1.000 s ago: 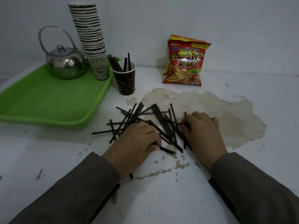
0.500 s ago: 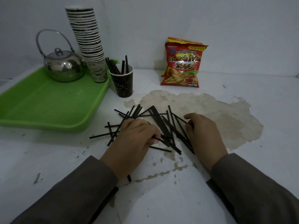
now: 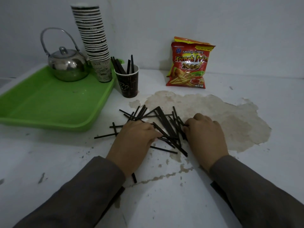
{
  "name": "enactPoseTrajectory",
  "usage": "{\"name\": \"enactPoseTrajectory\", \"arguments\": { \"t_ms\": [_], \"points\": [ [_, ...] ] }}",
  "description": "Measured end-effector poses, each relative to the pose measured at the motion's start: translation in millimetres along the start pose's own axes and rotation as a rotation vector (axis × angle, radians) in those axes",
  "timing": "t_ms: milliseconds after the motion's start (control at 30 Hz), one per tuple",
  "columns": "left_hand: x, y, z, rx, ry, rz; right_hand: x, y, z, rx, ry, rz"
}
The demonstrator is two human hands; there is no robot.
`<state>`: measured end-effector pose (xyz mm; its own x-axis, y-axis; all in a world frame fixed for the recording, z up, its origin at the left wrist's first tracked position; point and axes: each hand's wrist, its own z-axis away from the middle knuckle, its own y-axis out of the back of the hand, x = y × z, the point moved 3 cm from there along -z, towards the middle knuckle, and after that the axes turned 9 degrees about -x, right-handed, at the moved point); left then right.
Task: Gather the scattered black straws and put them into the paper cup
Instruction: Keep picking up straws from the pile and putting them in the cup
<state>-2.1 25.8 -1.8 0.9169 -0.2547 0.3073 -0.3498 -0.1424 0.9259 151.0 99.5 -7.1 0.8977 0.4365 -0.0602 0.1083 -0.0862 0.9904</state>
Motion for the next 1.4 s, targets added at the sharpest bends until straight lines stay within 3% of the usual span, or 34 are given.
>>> {"name": "enactPoseTrajectory", "arguments": {
  "t_ms": [333, 500, 733, 833, 933, 1100, 1233, 1400],
  "points": [
    [4, -3, -1, -0.015, -0.023, -0.162, 4, 6, -10, -0.060, -0.072, -0.245],
    [2, -8, -4, -0.002, -0.028, -0.210, 18, 13, -14, -0.039, -0.054, -0.651],
    [-6, -10, -6, 0.010, -0.032, -0.003, 25, 17, -9, -0.049, 0.011, -1.251],
    [-5, -1, -4, 0.090, -0.014, 0.040, 27, 19, -11, -0.025, -0.003, -1.420],
    [-4, 23, -2, 0.272, 0.004, 0.086, 27, 23, -17, -0.002, 0.008, -1.513],
    [-29, 63, -12, 0.493, 0.145, 0.451, 3, 42, -43, 0.074, 0.109, -1.500],
    [-48, 95, -29, 0.651, 0.119, 0.705, -32, 69, -76, 0.198, 0.227, -1.395],
    [-68, 127, -57, 0.828, 0.075, 0.738, -68, 98, -115, 0.416, 0.271, -1.233]
  ]
}}
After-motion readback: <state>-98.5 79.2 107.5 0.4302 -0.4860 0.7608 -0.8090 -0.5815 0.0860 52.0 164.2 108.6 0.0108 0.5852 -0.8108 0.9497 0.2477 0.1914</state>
